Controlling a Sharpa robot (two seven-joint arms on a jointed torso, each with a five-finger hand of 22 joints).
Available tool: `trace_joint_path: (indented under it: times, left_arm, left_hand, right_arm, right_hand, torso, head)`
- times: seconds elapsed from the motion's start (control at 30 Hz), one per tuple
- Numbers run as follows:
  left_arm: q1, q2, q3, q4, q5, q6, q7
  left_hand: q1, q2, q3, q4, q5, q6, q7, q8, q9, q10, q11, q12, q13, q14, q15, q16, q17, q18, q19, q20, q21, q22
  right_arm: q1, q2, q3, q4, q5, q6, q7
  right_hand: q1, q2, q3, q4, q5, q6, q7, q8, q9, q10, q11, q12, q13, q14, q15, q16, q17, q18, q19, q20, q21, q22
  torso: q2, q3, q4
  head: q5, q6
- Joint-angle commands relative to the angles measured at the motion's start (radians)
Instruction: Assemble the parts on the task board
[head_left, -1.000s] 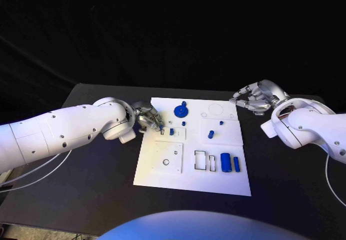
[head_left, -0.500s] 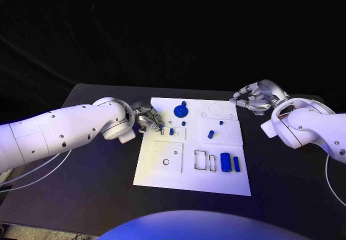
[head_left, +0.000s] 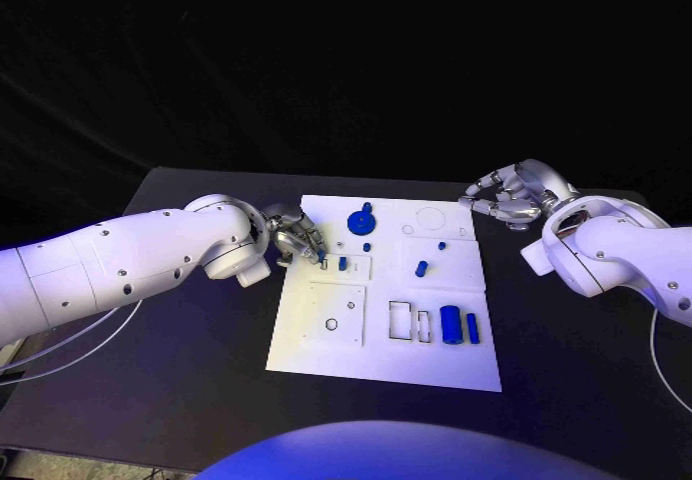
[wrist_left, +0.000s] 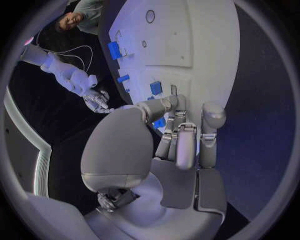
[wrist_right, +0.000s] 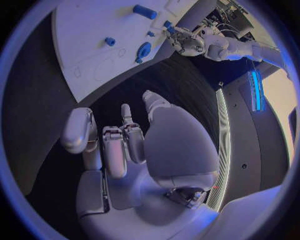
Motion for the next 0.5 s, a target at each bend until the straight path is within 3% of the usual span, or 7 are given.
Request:
trace_joint_path:
  times: [0.03, 0.5]
  left_arm:
    - [-0.002, 0.0, -0.001, 0.002, 0.008, 0.026, 0.001]
    - [-0.005, -0.005, -0.001, 0.003, 0.018, 0.034, 0.003]
  left_hand:
    - [0.001, -0.01, -0.003, -0.009, 0.005, 0.004, 0.01, -0.008, 0.137, 0.001, 0.005, -0.007, 0.002, 0.053, 0.01, -0.007, 0.088, 0.008, -0.002, 0.005, -0.002, 0.066]
    - [-0.001, -0.02, -0.021, -0.032, 0.017, -0.024, 0.015, -0.027, 0.122, 0.006, 0.004, -0.013, 0.013, 0.052, 0.01, -0.01, 0.081, 0.009, -0.004, 0.007, -0.002, 0.07]
  right_arm:
    - [-0.001, 0.0, 0.0, 0.0, -0.01, 0.013, 0.001]
    - [-0.001, 0.001, 0.0, -0.001, -0.006, 0.015, -0.001]
  right_hand:
    - [-0.01, -0.001, 0.004, -0.001, -0.001, -0.009, -0.001, 0.005, 0.001, 0.002, -0.004, 0.0, 0.105, 0.08, -0.004, -0.006, 0.161, 0.018, 0.001, -0.004, -0.005, 0.001]
    - [-0.014, -0.002, 0.004, -0.001, -0.001, -0.012, -0.001, 0.007, 0.005, 0.002, -0.004, 0.001, 0.105, 0.08, -0.005, -0.006, 0.162, 0.018, 0.002, -0.004, -0.007, 0.001]
  torso:
    - [0.0, 0.0002, -0.0003]
    - [0.0, 0.0009, -0.0005]
  head:
    - [0.0, -0.001]
    - [0.0, -0.002]
